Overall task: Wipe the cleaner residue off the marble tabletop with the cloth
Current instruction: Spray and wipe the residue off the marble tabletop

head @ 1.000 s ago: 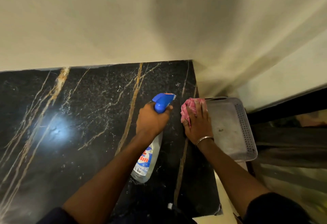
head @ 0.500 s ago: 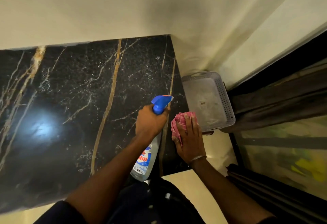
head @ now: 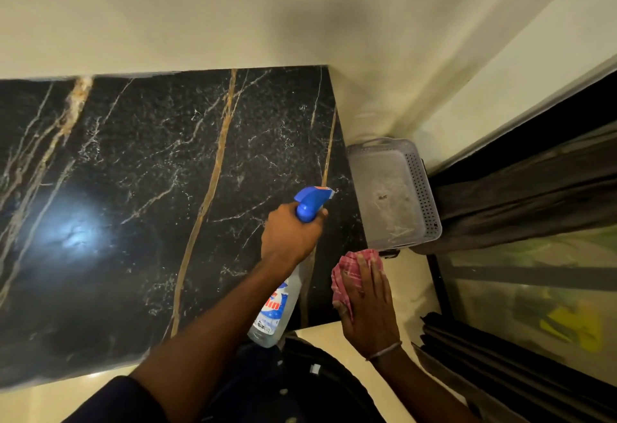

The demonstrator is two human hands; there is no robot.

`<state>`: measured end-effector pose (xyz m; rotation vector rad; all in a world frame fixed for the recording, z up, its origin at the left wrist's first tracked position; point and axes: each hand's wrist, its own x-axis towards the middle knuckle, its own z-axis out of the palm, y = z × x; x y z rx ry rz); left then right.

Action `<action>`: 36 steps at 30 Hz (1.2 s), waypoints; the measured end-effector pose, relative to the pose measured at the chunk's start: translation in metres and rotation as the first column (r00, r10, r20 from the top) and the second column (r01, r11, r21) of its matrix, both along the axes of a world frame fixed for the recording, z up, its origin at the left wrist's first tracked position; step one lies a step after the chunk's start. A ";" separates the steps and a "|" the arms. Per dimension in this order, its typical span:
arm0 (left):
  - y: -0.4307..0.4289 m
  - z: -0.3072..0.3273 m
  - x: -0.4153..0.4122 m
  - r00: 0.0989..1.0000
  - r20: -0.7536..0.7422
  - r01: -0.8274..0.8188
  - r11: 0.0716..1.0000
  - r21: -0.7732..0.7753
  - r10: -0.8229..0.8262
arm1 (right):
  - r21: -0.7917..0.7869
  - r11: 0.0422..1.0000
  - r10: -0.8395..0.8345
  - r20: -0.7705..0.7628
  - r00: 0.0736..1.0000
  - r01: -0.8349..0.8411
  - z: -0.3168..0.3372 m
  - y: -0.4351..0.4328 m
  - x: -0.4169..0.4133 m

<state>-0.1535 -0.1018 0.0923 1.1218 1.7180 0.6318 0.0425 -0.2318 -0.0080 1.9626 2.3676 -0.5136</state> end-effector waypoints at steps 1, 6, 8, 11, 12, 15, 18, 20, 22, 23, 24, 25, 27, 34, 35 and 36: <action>0.001 -0.002 0.000 1.000 -0.006 -0.002 1.000 -0.005 0.002 | -0.007 1.000 0.006 0.009 1.000 -0.006 0.000 0.007 -0.001; 0.015 -0.005 -0.001 0.998 0.024 -0.057 0.998 -0.030 0.058 | 0.034 0.998 0.054 0.037 0.998 -0.056 0.004 0.080 -0.018; 0.027 -0.003 -0.003 0.997 0.014 -0.075 0.997 -0.024 0.075 | 0.038 0.998 0.052 0.026 0.998 -0.053 0.001 0.115 -0.024; 0.047 -0.002 -0.008 0.997 0.012 -0.078 0.997 -0.022 0.078 | 0.071 0.995 0.063 0.020 0.998 -0.064 -0.003 0.163 -0.033; 0.057 -0.001 -0.010 0.996 0.003 -0.084 0.996 -0.025 0.085 | 0.075 0.995 0.065 0.016 0.998 -0.066 -0.003 0.180 -0.037; 0.087 -0.001 -0.018 0.994 -0.007 -0.108 0.994 -0.021 0.108 | 0.072 0.993 0.094 0.038 0.995 -0.097 -0.005 0.231 -0.047; 0.119 -0.003 -0.027 0.992 -0.008 -0.126 0.992 -0.003 0.126 | 0.088 0.988 0.127 0.040 0.991 -0.130 -0.008 0.279 -0.055; 0.141 -0.006 -0.033 0.990 -0.023 -0.143 0.990 -0.001 0.143 | 0.109 0.988 0.109 0.008 0.994 -0.110 -0.009 0.311 -0.063; 0.160 -0.008 -0.038 0.990 -0.028 -0.136 0.991 -0.013 0.136 | 0.104 0.990 0.090 0.009 0.996 -0.090 -0.008 0.344 -0.072; 0.169 -0.008 -0.040 0.991 -0.025 -0.129 0.991 -0.022 0.129 | 0.093 0.992 0.083 0.017 0.996 -0.084 -0.008 0.360 -0.076; 0.177 -0.009 -0.042 0.992 -0.024 -0.128 0.991 -0.029 0.127 | 0.089 0.993 0.080 0.023 0.997 -0.081 -0.008 0.376 -0.081; 0.185 -0.010 -0.044 0.991 -0.026 -0.133 0.991 -0.030 0.132 | 0.089 0.993 0.074 0.023 0.997 -0.075 -0.009 0.391 -0.085; 0.198 -0.012 -0.049 0.988 -0.043 -0.152 0.988 -0.022 0.151 | 0.080 0.995 0.058 0.028 0.998 -0.060 -0.009 0.418 -0.092; 0.219 -0.009 -0.066 0.980 -0.034 -0.196 0.980 0.017 0.197 | 0.106 0.994 0.015 0.068 0.998 -0.023 -0.006 0.461 -0.108; 0.219 -0.007 -0.069 0.980 -0.039 -0.195 0.980 0.023 0.196 | 0.120 0.993 0.013 0.069 0.998 -0.021 -0.008 0.460 -0.109; 0.217 -0.004 -0.072 0.980 -0.041 -0.195 0.980 0.025 0.196 | 0.129 0.991 0.008 0.070 0.998 -0.017 -0.009 0.459 -0.110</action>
